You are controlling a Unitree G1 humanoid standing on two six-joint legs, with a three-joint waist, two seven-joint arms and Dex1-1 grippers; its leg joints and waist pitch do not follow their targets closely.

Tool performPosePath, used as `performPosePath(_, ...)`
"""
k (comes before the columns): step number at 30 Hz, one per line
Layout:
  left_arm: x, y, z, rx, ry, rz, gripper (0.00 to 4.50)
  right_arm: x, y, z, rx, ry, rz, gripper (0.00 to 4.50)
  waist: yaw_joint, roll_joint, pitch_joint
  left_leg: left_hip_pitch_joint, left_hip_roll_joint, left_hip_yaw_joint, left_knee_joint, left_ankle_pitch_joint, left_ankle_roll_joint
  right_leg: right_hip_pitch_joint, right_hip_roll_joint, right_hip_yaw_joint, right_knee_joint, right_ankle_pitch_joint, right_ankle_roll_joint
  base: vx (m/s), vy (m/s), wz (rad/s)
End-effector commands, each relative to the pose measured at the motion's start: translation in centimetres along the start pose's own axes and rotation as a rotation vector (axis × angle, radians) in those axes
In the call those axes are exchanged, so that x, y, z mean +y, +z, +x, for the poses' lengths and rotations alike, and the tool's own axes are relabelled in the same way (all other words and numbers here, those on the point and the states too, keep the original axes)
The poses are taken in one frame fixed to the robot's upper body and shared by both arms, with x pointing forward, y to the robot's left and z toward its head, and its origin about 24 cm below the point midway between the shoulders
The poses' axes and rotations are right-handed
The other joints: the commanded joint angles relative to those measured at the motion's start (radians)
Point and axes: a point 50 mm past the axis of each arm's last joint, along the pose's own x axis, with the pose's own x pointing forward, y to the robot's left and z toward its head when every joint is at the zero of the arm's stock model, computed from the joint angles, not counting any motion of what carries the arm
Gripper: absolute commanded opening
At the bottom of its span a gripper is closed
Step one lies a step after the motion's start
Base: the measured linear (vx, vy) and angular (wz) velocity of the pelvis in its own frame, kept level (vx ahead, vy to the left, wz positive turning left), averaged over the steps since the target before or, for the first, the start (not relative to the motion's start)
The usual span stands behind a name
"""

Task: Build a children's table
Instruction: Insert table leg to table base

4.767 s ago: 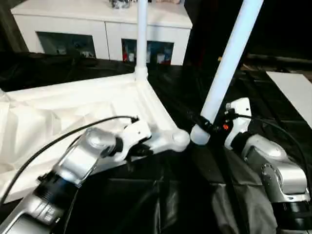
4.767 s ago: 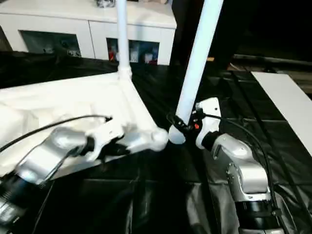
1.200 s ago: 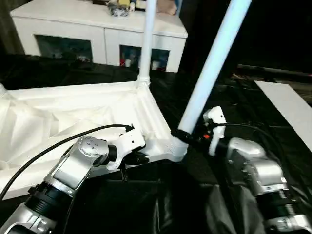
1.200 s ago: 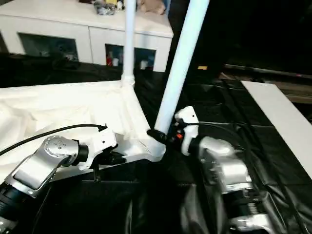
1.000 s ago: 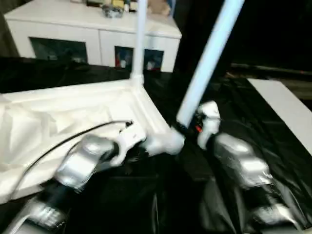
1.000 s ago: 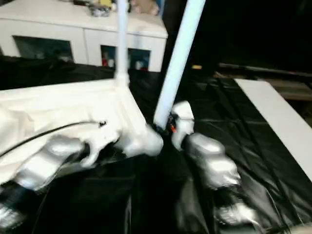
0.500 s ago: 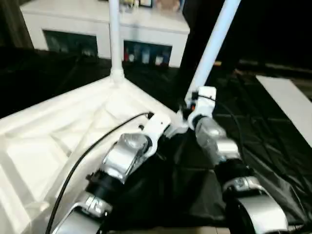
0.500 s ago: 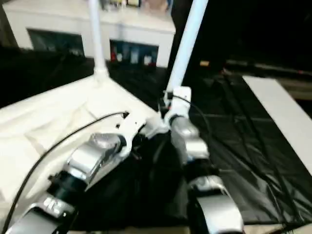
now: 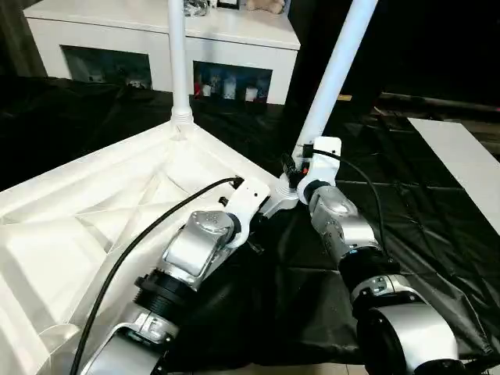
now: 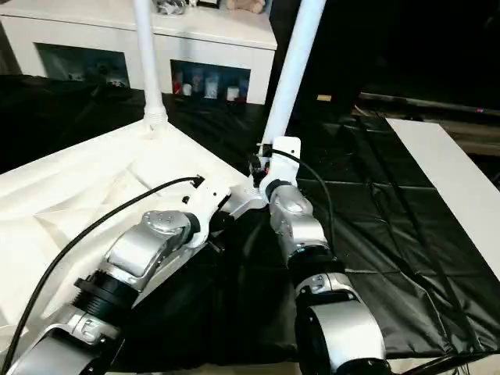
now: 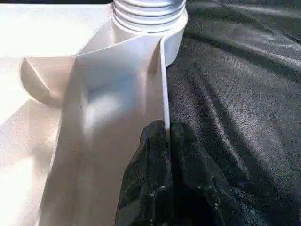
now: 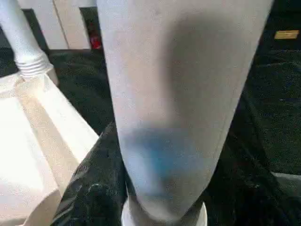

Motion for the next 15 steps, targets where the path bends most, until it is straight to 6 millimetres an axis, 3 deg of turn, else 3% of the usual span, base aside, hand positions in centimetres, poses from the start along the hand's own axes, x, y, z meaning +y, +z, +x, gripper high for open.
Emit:
performPosePath(1, -0.2, 3.4, -0.4, -0.122, -0.024, 0.089, 0.00, 0.6, -4.2, -0.9, 0.164, 0.049, 0.051, 2.75, -0.003, 0.021, -0.033, 0.007, 0.055, -0.012, -0.088, -0.284, -0.028, 0.015, -0.075, 0.054, -0.095, -0.209, -0.129, 0.000, 0.000, 0.00)
performPosePath(3, 0.0, 3.3, -0.5, -0.123, -0.028, 0.099, 0.00, 0.5, -3.8, -0.8, 0.142, 0.060, 0.040, 2.90, -0.001, 0.015, -0.038, 0.001, 0.054, -0.009, -0.083, -0.205, -0.013, 0.026, -0.072, 0.051, -0.082, -0.110, -0.142, 0.000, 0.000, 0.00)
performPosePath(4, 0.3, 3.2, -0.8, -0.127, -0.036, 0.127, 0.00, 0.6, -2.8, -0.8, 0.096, 0.109, 0.034, 3.03, 0.001, 0.019, -0.036, 0.003, 0.053, -0.004, -0.082, -0.186, 0.001, 0.023, -0.070, 0.050, -0.080, -0.077, -0.153, 0.000, 0.000, 0.00)
performPosePath(9, 1.1, 2.7, -1.3, -0.123, -0.052, 0.174, 0.00, 0.5, -0.8, -1.4, -0.006, 0.229, 0.014, 3.47, 0.004, 0.021, -0.035, 0.003, 0.057, 0.008, -0.076, -0.116, 0.034, 0.030, -0.068, 0.050, -0.072, 0.017, -0.178, 0.000, 0.000, 0.00)
performPosePath(14, 1.6, 1.8, -2.1, -0.112, -0.129, 0.234, 0.00, -0.9, 0.2, -3.6, -0.055, 0.368, -0.057, 3.84, 0.007, 0.030, -0.040, 0.008, 0.056, 0.011, -0.067, -0.041, 0.064, 0.035, -0.064, 0.049, -0.059, 0.156, -0.211, 0.000, 0.000, 0.00)
performPosePath(15, 1.7, 1.7, -2.3, -0.109, -0.140, 0.243, 0.00, -1.1, 0.3, -4.1, -0.057, 0.398, -0.063, 3.98, 0.011, 0.028, -0.041, 0.009, 0.057, 0.012, -0.065, -0.022, 0.080, 0.037, -0.064, 0.049, -0.058, 0.196, -0.214, 0.000, 0.000, 0.00)
